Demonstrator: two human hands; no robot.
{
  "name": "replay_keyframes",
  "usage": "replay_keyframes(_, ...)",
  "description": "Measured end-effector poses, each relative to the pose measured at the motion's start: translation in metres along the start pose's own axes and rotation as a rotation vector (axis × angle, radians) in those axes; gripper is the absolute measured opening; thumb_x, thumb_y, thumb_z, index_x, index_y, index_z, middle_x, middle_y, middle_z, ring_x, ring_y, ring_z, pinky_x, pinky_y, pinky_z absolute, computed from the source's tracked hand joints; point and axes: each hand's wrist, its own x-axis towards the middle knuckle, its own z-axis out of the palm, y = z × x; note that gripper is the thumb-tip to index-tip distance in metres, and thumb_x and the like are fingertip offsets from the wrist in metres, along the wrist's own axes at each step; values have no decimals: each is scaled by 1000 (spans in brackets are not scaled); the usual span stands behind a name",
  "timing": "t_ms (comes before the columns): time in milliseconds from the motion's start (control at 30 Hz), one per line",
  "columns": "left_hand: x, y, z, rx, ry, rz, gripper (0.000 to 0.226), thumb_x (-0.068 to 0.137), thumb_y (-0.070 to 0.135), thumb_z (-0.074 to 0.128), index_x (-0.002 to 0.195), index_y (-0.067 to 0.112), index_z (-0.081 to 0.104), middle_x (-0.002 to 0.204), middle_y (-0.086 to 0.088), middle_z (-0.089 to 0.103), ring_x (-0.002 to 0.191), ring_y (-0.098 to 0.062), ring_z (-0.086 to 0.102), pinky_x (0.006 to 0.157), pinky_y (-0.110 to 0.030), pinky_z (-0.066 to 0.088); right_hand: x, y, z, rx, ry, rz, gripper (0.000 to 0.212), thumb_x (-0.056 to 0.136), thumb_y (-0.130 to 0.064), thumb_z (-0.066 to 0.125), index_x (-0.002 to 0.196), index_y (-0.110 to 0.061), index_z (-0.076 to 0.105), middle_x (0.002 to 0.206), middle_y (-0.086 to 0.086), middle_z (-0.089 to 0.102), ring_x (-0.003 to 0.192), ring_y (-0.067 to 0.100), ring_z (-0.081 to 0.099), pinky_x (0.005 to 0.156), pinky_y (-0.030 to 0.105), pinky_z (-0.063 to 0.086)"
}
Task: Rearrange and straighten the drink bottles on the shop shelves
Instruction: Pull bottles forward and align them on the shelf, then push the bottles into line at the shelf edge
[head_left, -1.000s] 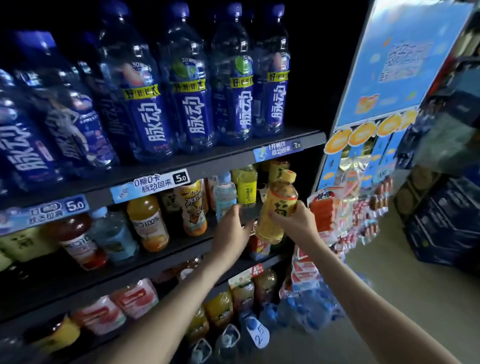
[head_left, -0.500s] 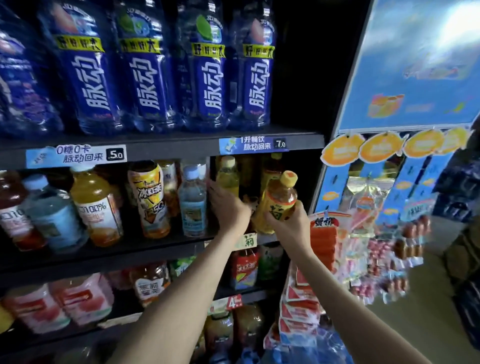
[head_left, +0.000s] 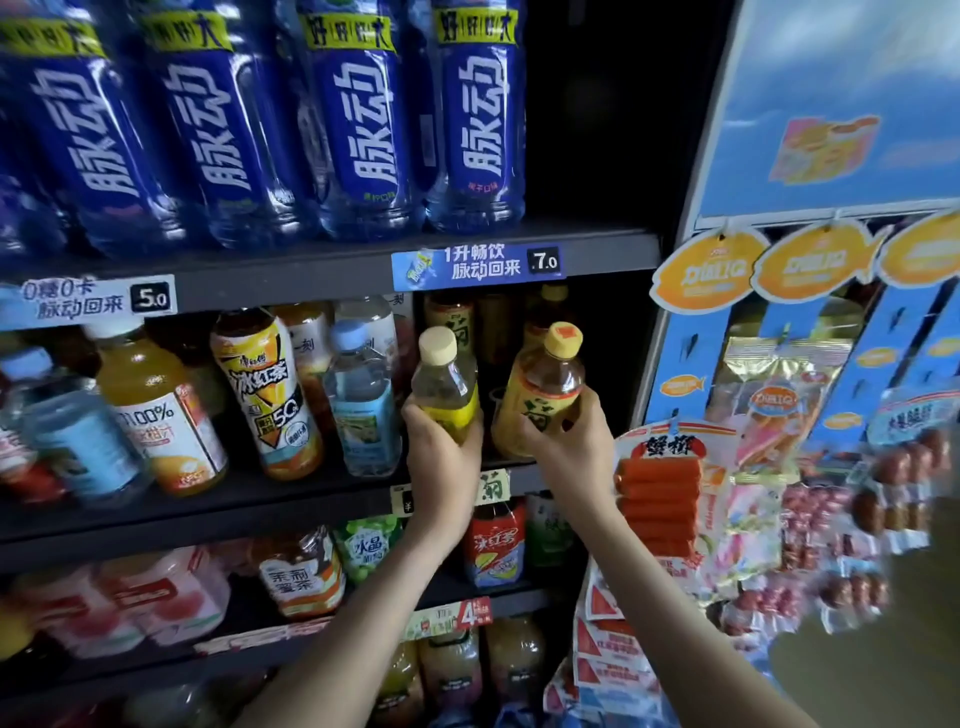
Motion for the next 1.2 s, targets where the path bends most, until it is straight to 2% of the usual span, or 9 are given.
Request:
replay_keyframes(67,-10,4,-8,-17,18,44,50,80,16,75,114,-5,46,101,-2,53,89,-15,55,69,1,38,7,-3,7,-47,-19,-23,62,71,-35,78,123,-15,49,111,0,58,99,13,56,77,25,44)
replay_keyframes(233,-9,16,-31,79,5,95,62,75,36,76,117,-2,48,102,-11,65,87,-21,64,68,-20,48,26,-9,35,-189,-45,-40,70,76,-44,73,126,-5,45,119,11,55,110,27,55,78,27,39)
replay_keyframes(433,-14,29,-64,30,-48,33,81,65,66,68,117,6,51,99,1,66,88,-16,67,73,-33,57,34,-10,53,-235,-80,-66,74,82,-43,69,133,-2,35,123,16,54,112,31,54,81,35,45)
replay_keyframes(633,-17,45,-88,169,-162,-125,56,73,39,77,116,12,52,93,5,62,79,-10,57,63,-13,37,41,-29,62,-542,-208,-1,72,91,-44,54,139,2,26,132,18,50,121,32,49,85,40,47)
replay_keyframes(800,-21,72,-112,278,-250,-184,58,71,46,77,114,16,51,94,3,66,80,-14,64,64,-24,49,6,-61,13,-283,-309,27,47,93,-33,56,127,-2,46,121,17,58,113,31,53,85,34,42)
replay_keyframes(933,-20,123,-129,372,-280,-180,53,69,50,77,101,21,45,84,8,60,67,-7,56,49,-9,36,-26,-118,-46,63,-520,96,39,88,-40,61,117,-14,57,101,-5,64,97,11,61,76,16,46)
replay_keyframes(1033,-10,160,-139,429,-328,-168,56,72,46,75,108,17,45,87,-1,65,77,-23,63,57,-28,47,-34,-162,-67,136,-729,55,50,75,-41,73,116,-20,54,100,-10,64,89,-3,61,74,10,48)
replay_keyframes(1100,-1,185,-148,525,-370,-129,58,76,42,72,117,14,43,93,-6,66,84,-29,64,60,-30,46,-33,-188,-69,91,-707,0,46,73,-34,79,110,-22,53,92,-17,62,78,-12,59,67,6,45)
replay_keyframes(1200,22,208,-175,485,-491,-69,66,73,51,73,120,16,41,95,-2,65,84,-26,65,68,-37,53,-24,-224,-74,72,-625,-56,36,75,-29,78,103,-19,58,84,-16,64,72,-8,59,63,6,43)
